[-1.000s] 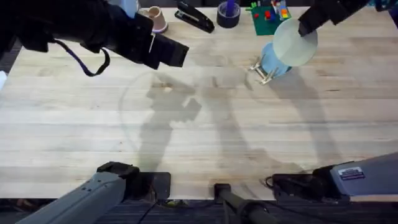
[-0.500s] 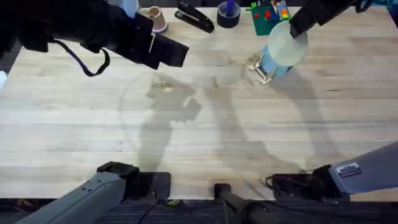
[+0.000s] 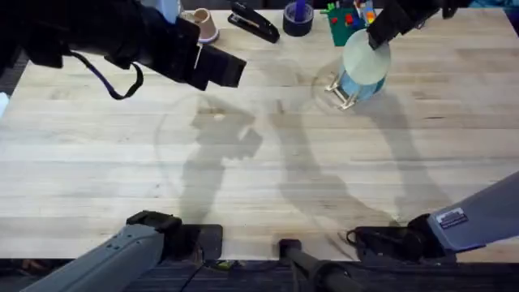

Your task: Pick up the plates from the table one by one and place each into a slot on the dish rack.

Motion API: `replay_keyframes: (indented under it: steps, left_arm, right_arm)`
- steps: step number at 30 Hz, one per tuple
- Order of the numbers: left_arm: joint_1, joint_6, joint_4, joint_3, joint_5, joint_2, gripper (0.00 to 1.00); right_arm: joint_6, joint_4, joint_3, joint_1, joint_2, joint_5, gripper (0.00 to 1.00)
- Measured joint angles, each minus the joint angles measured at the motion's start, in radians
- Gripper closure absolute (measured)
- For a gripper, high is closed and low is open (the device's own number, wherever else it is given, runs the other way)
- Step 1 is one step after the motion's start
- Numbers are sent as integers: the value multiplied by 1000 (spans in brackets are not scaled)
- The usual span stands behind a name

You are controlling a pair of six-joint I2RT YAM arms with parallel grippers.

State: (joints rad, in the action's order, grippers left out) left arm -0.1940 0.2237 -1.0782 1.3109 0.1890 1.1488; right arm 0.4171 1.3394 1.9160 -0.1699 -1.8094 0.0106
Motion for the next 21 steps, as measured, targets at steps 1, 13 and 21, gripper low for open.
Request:
replay_keyframes:
  steps: [1,13,21]
  left_arm:
    - [0,0,0,0,0,0,6]
    - [0,0,0,0,0,0,6]
    - [0,0,0,0,-3,0,6]
  right_arm:
    - [0,-7,0,0,-3,3,970]
    - [-1,-76,-71,-7,-6,56,970]
    - [0,-82,-87,-8,-27,62,970]
